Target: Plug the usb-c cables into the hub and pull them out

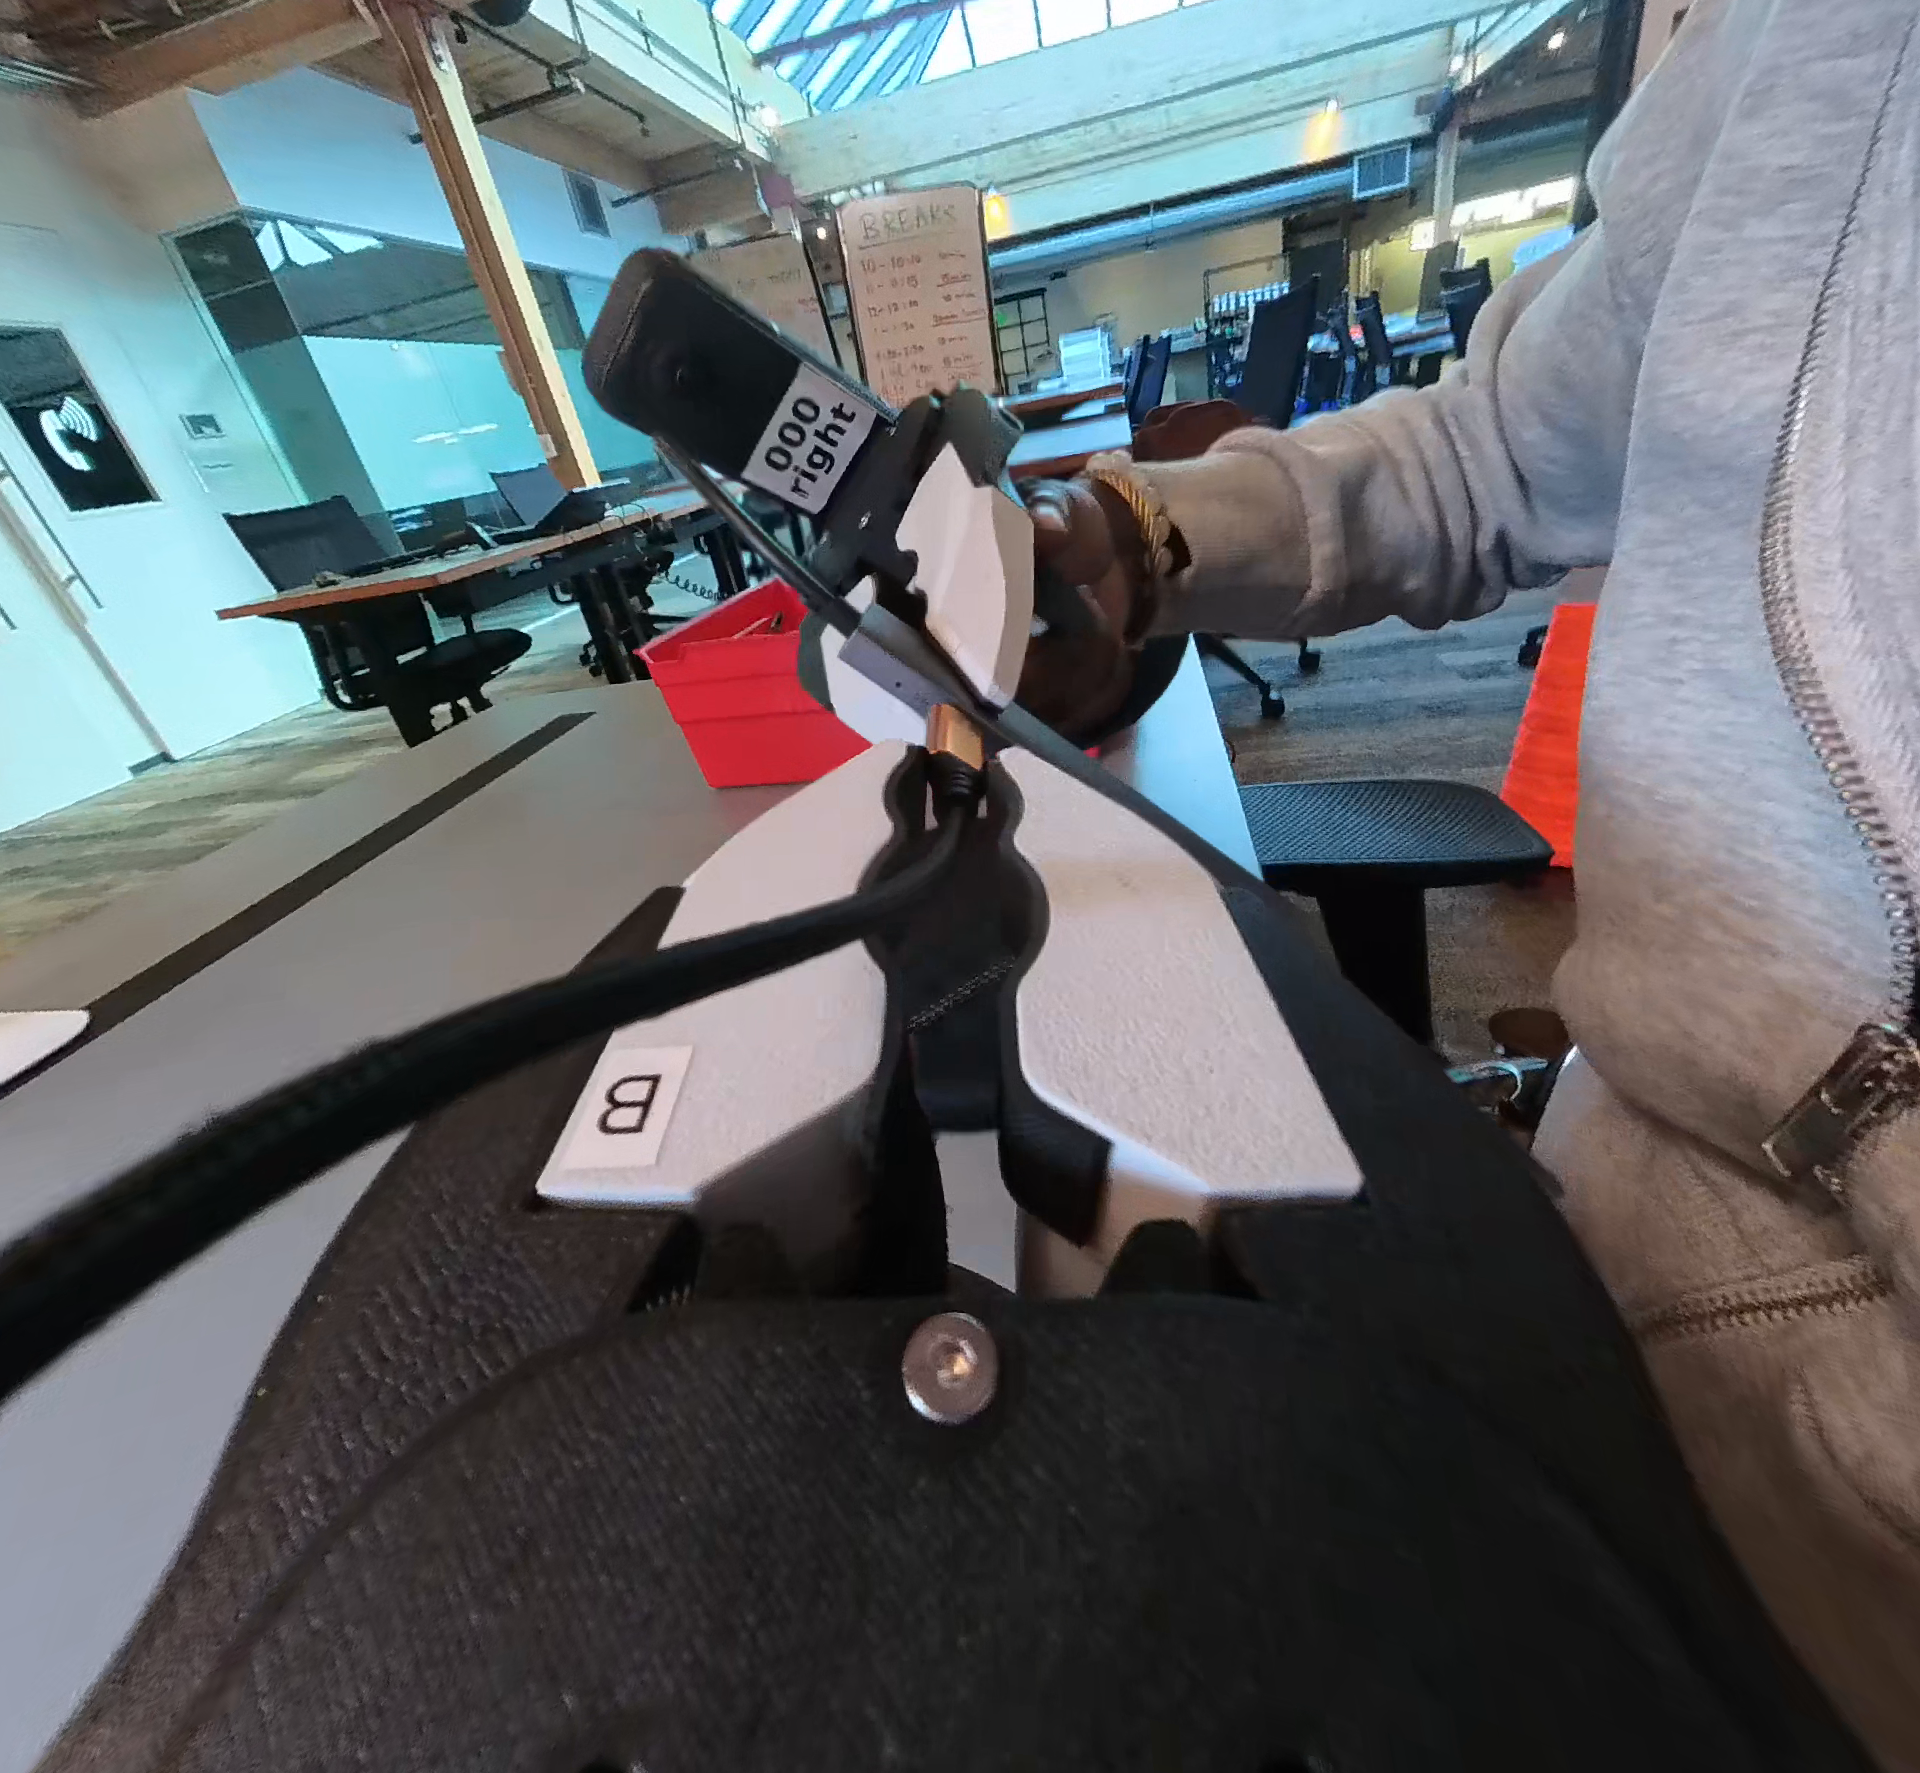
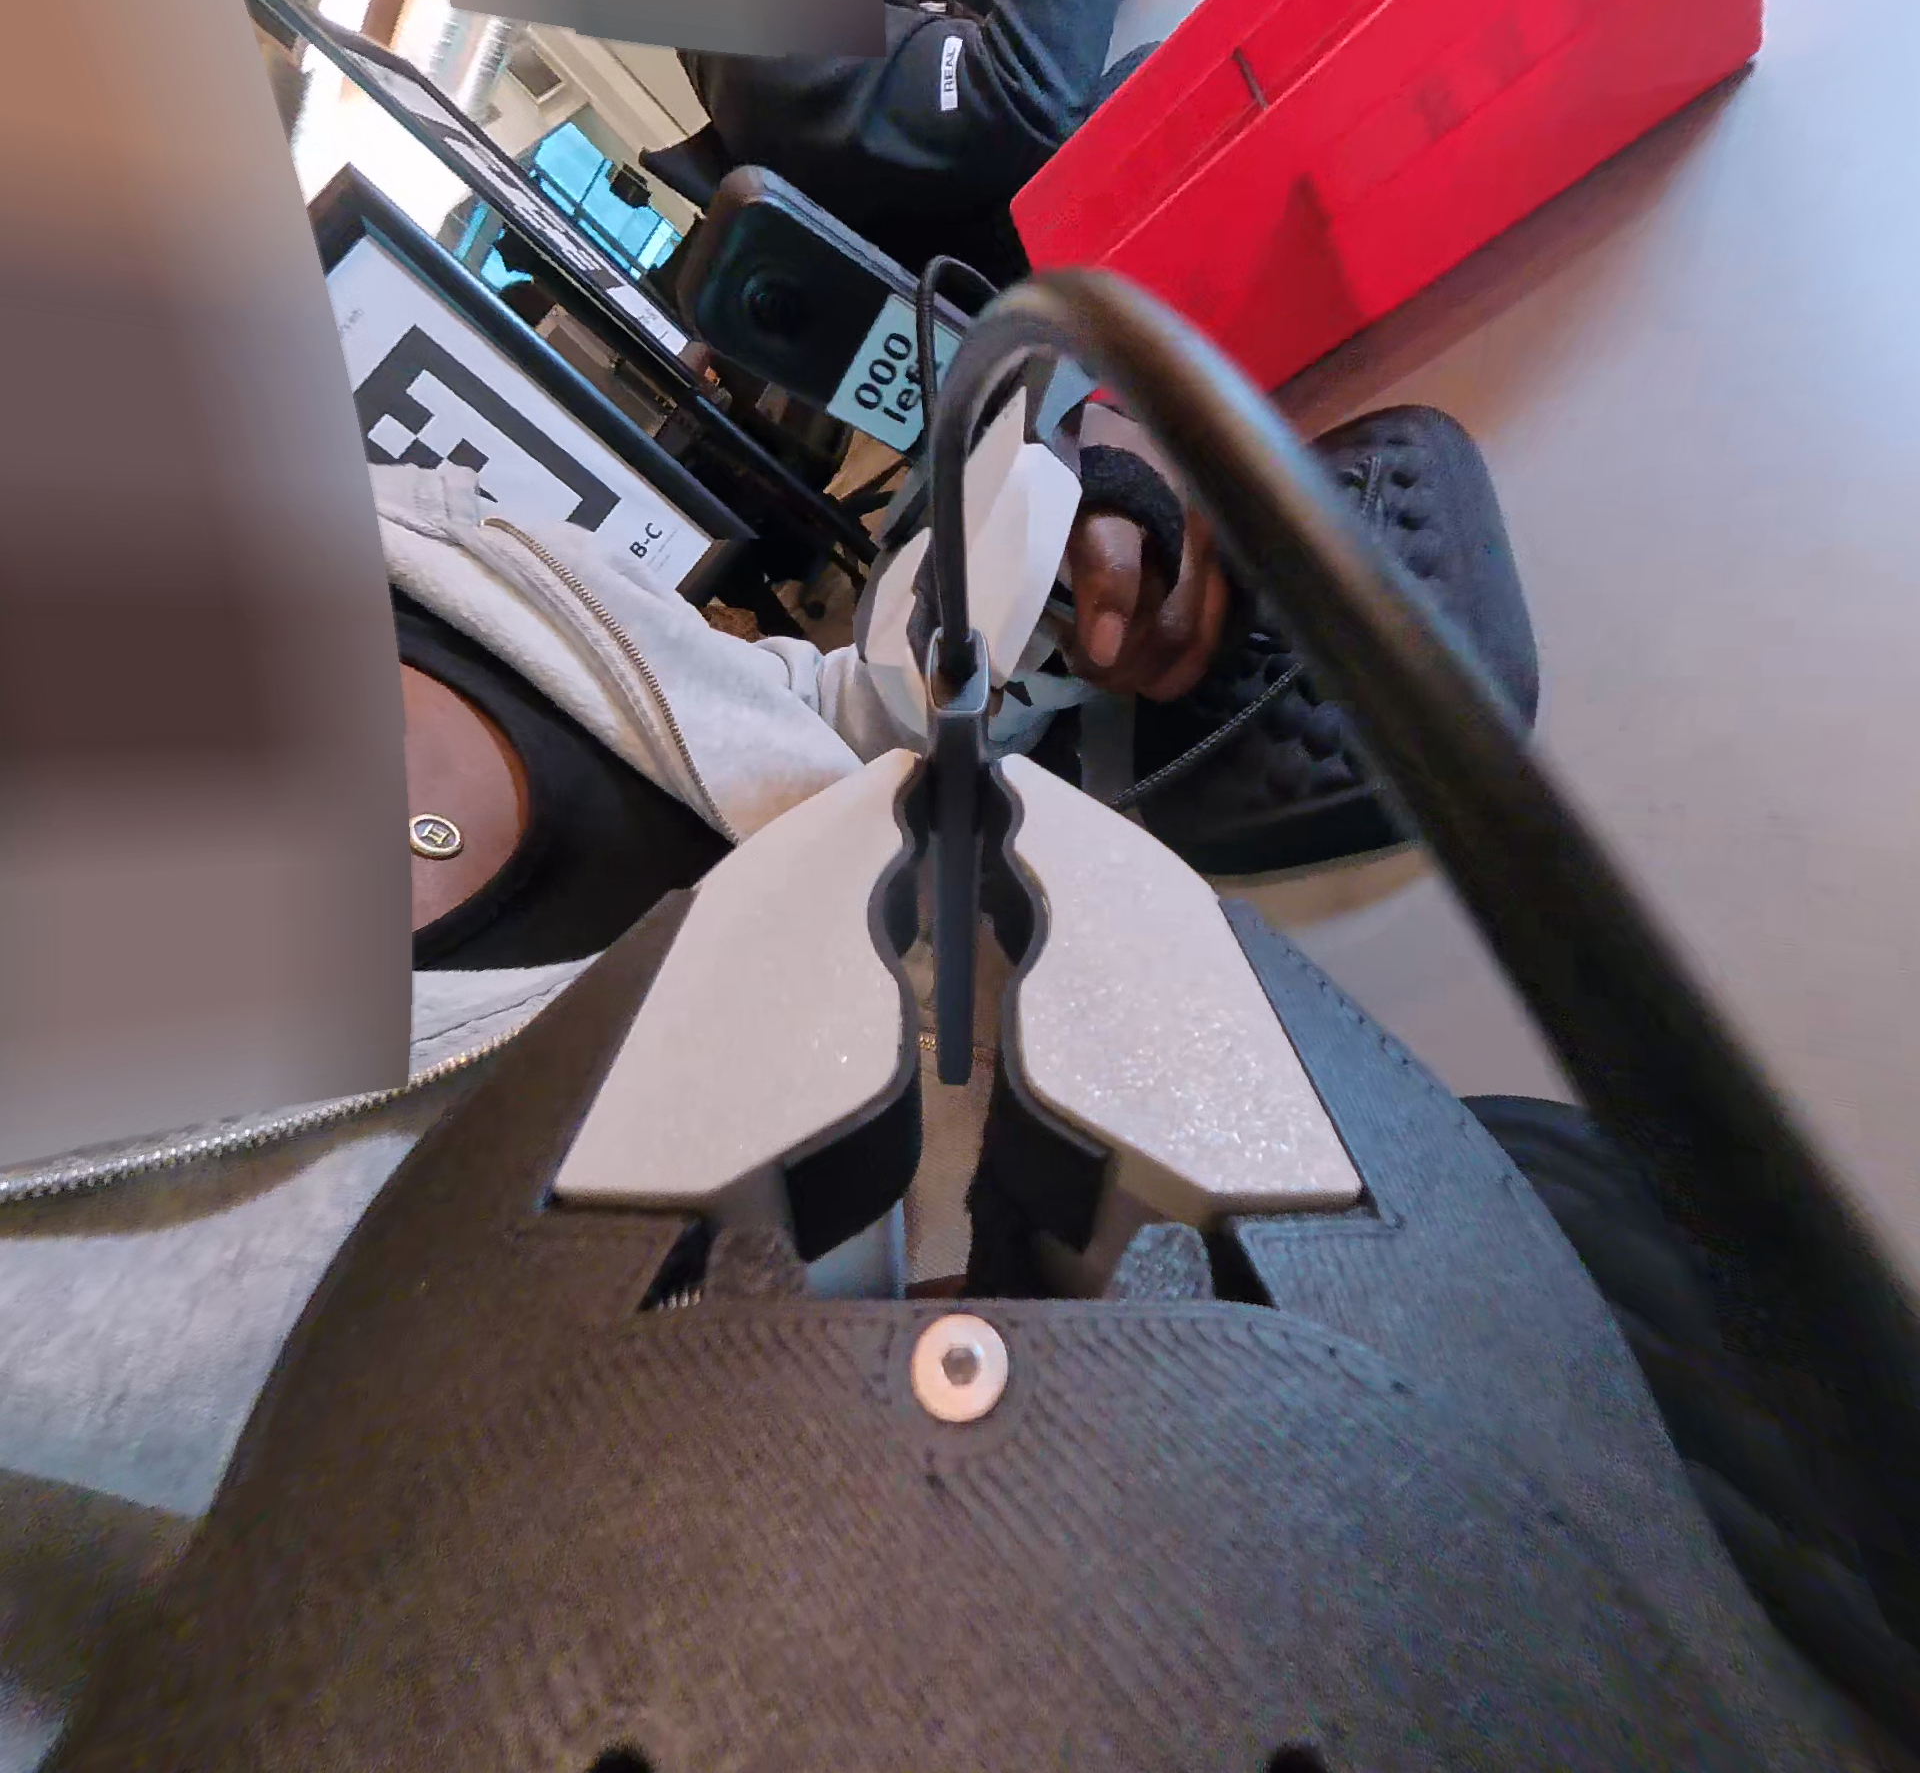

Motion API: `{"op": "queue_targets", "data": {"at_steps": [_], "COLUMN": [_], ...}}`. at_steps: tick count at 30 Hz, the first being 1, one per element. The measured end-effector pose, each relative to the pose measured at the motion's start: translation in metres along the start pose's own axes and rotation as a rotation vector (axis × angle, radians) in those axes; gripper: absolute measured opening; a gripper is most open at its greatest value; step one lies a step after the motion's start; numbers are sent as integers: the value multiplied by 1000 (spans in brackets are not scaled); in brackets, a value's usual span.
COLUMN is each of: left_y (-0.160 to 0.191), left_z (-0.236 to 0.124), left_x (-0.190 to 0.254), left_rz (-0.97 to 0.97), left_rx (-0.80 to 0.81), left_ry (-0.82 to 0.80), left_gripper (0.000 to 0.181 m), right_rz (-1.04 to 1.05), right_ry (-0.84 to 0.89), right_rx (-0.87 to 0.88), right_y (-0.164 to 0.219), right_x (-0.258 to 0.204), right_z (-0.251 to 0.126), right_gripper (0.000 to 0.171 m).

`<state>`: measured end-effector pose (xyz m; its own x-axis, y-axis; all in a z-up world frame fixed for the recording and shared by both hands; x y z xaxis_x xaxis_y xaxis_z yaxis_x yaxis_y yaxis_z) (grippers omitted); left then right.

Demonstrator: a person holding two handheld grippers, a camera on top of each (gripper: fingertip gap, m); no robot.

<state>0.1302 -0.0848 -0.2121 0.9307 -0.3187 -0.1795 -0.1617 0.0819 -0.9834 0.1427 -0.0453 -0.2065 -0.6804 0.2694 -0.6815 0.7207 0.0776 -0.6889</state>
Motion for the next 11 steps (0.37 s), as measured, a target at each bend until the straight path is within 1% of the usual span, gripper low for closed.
{"op": "queue_targets", "data": {"at_steps": [2, 4, 7, 9, 11], "left_y": [3, 4, 12, 10, 7], "left_z": [-2, -3, -2, -1, -1], "left_x": [-1, 1, 4, 9, 6], "left_rz": [17, 2, 12, -24, -51], "left_rx": [-55, -88, -174, -148, -104], "left_ry": [7, 50, 104, 158, 143], "left_gripper": [12, 12, 12, 12, 12], "right_rz": [28, 44, 28, 40, 46], "right_ry": [6, -4, 22, -25, -32], "right_rx": [4, -13, -73, -67, -11], "right_y": [2, 4, 10, 11, 6], "right_x": [3, 3, 7, 2, 2], "right_z": [3, 6, 14, 18, 17], "right_gripper": [9, 10, 9, 9, 9]}}
Point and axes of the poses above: each gripper's, where its closed fingertips meet, z out along the fingers, y out of its underside, x = y × z across the jaws, the point moved 2 cm from there along -z, back along the fingers, and after that the axes turned 5 degrees about -x, right-handed, at the moved point
